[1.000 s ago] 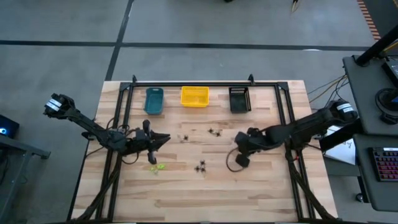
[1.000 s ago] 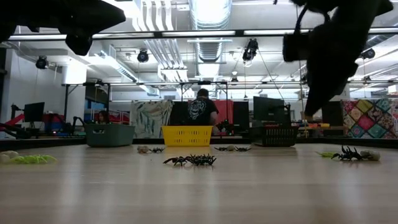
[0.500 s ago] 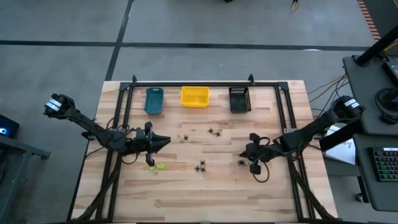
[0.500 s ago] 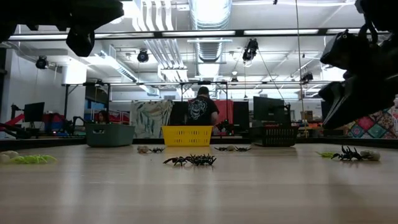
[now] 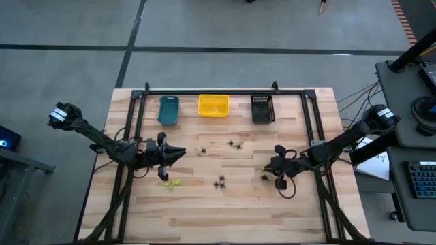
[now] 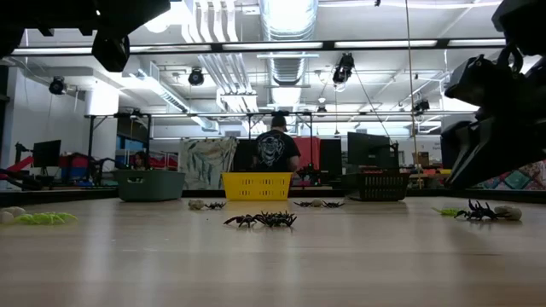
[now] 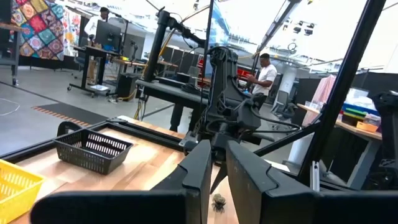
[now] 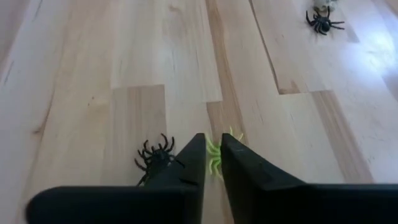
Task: Sort Halloween decoration
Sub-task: Put the green spider toy into the yellow bin
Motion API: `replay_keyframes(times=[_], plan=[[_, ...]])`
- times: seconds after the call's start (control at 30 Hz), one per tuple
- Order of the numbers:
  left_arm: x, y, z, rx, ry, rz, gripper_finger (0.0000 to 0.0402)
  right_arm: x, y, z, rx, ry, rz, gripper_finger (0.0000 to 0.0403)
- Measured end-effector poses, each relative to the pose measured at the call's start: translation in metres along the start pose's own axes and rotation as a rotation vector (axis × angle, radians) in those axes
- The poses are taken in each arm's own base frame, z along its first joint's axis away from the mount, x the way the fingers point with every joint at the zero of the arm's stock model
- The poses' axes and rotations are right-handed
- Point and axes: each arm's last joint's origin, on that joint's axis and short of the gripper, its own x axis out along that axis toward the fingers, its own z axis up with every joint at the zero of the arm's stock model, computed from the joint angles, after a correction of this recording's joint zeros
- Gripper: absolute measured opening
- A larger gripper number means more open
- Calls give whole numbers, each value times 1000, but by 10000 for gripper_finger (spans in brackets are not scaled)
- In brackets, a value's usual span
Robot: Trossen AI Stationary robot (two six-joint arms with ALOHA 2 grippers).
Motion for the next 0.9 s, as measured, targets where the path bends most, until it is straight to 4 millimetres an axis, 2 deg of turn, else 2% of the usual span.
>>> replay_keyframes(times=[0.27, 0.43, 0.67, 0.9], plan=[[0, 0, 0, 1, 0, 0, 35, 13, 5, 1, -34, 50, -54, 132], [0, 0, 0, 6, 0, 0, 35, 19, 6, 0, -45, 82, -69, 152], [0, 0, 0, 13, 1, 1, 35, 26, 3, -3, -31, 108, -92, 119], [0, 0, 0, 24, 1, 1, 35, 29, 1, -5, -32, 123, -105, 48]])
